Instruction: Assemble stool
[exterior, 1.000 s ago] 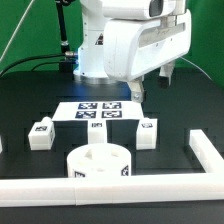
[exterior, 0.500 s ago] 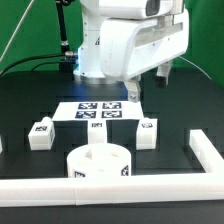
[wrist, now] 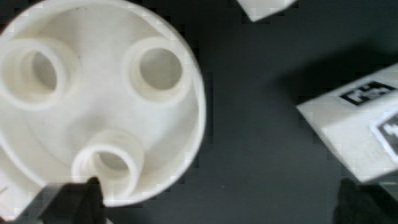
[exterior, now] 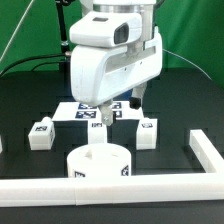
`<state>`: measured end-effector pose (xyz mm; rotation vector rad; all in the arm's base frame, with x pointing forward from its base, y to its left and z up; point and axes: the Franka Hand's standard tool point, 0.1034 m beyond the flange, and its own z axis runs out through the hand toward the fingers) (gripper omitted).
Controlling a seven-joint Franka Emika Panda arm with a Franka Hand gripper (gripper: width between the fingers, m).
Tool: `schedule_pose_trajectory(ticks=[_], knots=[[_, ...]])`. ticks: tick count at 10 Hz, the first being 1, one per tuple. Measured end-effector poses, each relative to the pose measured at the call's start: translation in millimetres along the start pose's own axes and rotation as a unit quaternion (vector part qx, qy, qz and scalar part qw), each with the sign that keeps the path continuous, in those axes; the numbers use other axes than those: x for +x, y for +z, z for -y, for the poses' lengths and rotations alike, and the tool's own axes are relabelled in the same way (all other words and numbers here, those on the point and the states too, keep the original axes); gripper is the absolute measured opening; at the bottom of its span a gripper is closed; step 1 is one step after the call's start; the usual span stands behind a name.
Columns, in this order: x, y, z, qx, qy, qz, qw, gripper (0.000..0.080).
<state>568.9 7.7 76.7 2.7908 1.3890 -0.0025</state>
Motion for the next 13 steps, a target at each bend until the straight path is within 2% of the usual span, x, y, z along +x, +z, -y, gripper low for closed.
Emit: schedule_pose_trajectory(ticks=[1,3,4,8,10,12,13], knots=[[-3.5,5.6,-4.3,-0.003,-0.001,-0.001,1.0,0.065],[-10.3,26.7,-10.1,-0.011,-0.002,-0.006,1.0,0.065],[-13.5,33.9,-10.1,-0.011,0.0,-0.005,1.0,0.065],[-19.4,48.7,-10.7,-0.01,0.004,-0.003,1.0,0.065],[-21.3,55.7,-7.5,-0.005,0.003,0.0,1.0,0.065],[-21.5,56.2,-7.2,-0.005,0.003,0.0,1.0,0.065],[-21.5,56.3,-7.2,-0.005,0.003,0.0,1.0,0.0552]])
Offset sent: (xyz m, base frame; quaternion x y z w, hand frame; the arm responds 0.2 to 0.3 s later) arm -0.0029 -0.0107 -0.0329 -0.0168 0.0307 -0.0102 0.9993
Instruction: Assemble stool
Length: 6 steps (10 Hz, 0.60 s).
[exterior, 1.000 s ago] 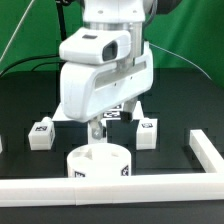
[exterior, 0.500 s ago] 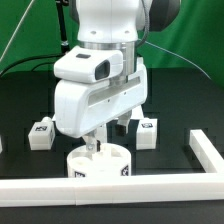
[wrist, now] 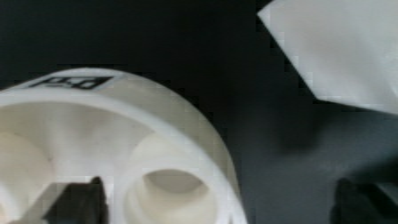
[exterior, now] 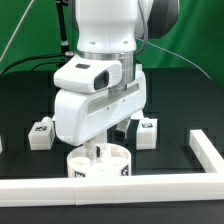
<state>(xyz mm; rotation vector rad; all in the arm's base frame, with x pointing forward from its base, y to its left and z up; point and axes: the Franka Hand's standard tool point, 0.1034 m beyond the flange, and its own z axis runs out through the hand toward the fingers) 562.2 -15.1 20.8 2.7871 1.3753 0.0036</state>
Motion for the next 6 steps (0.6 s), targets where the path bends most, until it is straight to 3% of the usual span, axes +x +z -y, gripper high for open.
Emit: schedule_pose_trajectory(ticks=[1,2,3,6], knots=[[0.0,0.0,0.0,0.0,0.0,0.0,1.0,0.0552],[0.1,-0.1,-0.1,0.0,0.0,0.0,1.0,0.0373],[0.0,-0.1,-0.1,0.0,0.0,0.0,1.0,0.0328],[0.0,0.0,0.0,0.0,0.0,0.0,1.0,0.0328]])
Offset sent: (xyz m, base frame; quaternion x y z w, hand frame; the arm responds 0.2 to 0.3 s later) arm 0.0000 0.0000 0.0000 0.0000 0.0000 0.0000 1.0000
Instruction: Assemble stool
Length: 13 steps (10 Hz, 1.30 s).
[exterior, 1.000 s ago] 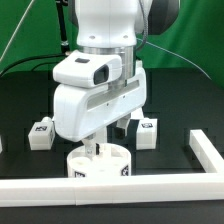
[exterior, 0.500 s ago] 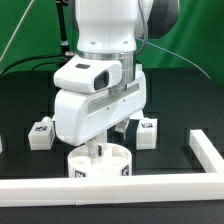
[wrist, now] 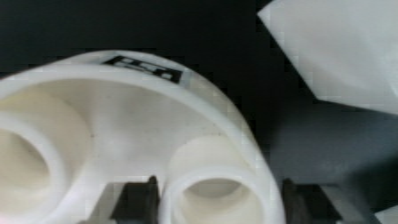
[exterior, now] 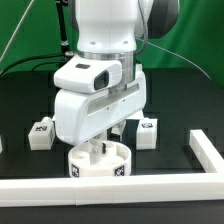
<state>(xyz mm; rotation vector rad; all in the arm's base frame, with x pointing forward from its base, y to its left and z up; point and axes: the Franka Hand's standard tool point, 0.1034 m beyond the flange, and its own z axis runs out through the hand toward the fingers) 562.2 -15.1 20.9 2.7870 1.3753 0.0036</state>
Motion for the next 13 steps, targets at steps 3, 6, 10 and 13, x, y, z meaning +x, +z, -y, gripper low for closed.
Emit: schedule_pose_trajectory(ticks=[3,6,10,13], knots=[[0.1,0.0,0.1,0.0,0.0,0.0,1.0,0.0328],[29.6,-1.0,13.0,-0.004,0.003,-0.013,1.0,0.0328],[93.4,-2.2,30.7,-0.003,0.033,-0.034,0.999,0.0327],[122.1,-3.7,44.9,-0.003,0.043,-0.04,0.998,0.0327]])
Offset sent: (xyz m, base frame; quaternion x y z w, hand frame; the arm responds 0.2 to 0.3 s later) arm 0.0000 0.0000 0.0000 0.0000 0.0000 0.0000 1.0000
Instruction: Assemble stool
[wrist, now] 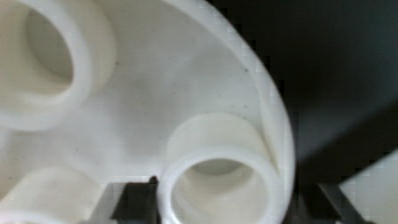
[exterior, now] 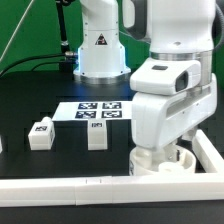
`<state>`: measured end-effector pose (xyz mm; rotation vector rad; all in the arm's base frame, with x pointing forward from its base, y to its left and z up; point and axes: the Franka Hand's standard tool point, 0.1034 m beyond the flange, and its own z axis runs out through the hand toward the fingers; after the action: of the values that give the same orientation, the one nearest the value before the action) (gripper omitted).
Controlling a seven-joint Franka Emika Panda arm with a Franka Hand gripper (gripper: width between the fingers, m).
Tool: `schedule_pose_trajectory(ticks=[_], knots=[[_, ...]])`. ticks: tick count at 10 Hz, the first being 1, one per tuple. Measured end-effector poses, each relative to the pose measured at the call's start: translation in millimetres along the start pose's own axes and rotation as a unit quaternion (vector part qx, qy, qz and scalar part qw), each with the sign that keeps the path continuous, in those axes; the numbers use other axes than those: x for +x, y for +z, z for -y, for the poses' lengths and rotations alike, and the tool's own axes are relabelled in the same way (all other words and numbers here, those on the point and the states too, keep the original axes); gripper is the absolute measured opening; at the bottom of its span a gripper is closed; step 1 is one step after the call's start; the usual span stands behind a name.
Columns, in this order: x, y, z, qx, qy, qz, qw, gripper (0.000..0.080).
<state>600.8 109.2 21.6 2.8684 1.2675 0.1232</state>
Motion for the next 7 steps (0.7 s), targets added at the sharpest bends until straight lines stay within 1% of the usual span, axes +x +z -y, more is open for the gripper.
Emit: schedule_pose_trajectory(ticks=[1,5,6,7], knots=[[1.8,0.6,1.9,-0.001,0.002,0.001,1.0,0.0327],[1.6,0.6,1.2,-0.002,0.012,0.001,1.0,0.0327],[0.2,0.8,-0.4,-0.003,0.013,0.002,1.0,0.0411],[-2.5,1.1,-3.1,-0.004,0.015,0.003,1.0,0.0411]])
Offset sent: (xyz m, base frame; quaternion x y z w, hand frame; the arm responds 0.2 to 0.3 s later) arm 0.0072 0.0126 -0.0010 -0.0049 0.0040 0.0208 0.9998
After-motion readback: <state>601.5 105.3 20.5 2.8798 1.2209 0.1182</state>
